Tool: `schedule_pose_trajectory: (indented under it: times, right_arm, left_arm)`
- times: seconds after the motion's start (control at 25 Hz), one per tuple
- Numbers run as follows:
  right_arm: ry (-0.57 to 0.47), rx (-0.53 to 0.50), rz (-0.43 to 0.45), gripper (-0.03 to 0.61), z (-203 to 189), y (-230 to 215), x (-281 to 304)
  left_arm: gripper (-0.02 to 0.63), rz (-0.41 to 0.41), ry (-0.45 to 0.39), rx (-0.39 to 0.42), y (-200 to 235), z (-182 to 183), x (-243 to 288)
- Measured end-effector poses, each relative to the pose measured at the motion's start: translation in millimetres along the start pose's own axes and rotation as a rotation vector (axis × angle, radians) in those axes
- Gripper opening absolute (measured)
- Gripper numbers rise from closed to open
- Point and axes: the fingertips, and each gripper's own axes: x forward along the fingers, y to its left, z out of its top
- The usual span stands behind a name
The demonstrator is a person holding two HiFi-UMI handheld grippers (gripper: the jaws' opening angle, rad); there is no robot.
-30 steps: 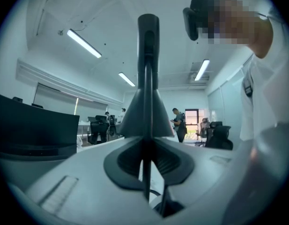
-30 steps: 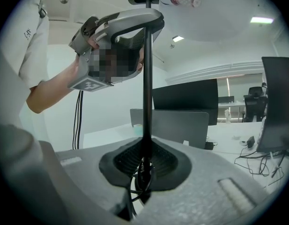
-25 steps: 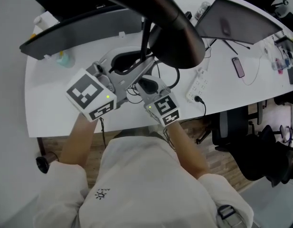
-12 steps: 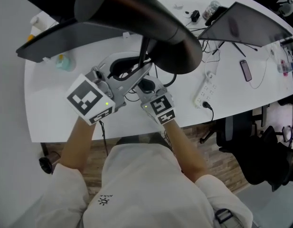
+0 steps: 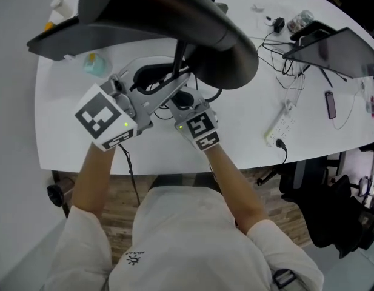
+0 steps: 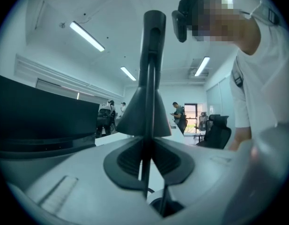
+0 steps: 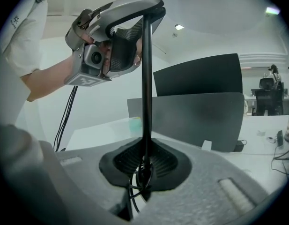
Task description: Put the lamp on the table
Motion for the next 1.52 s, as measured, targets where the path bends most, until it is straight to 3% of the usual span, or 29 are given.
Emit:
schedule_pose_trajectory:
  times: [0.24, 0.64, 1.04, 1.52]
  right_arm:
    - [-0.002, 0.006, -0.004, 0.046, 3, 8, 54]
    - [0.021, 0.011, -0.048, 0.046, -6, 6, 125]
    - [0.025, 0.018, -0.083, 0.046, -8, -1, 181]
    - [0.043, 0.033, -0.093, 0.046, -14, -7, 221]
  left_arm:
    - [0.041, -0.036, 0.024, 0.026, 33, -17, -27]
    - [0.044, -0.1, 0.049, 0.006, 83, -53, -50]
    - [0.046, -0.115, 0.072, -0.015, 128, -75, -65]
    - [0.052, -0.134, 0.085, -0.092, 166, -96, -79]
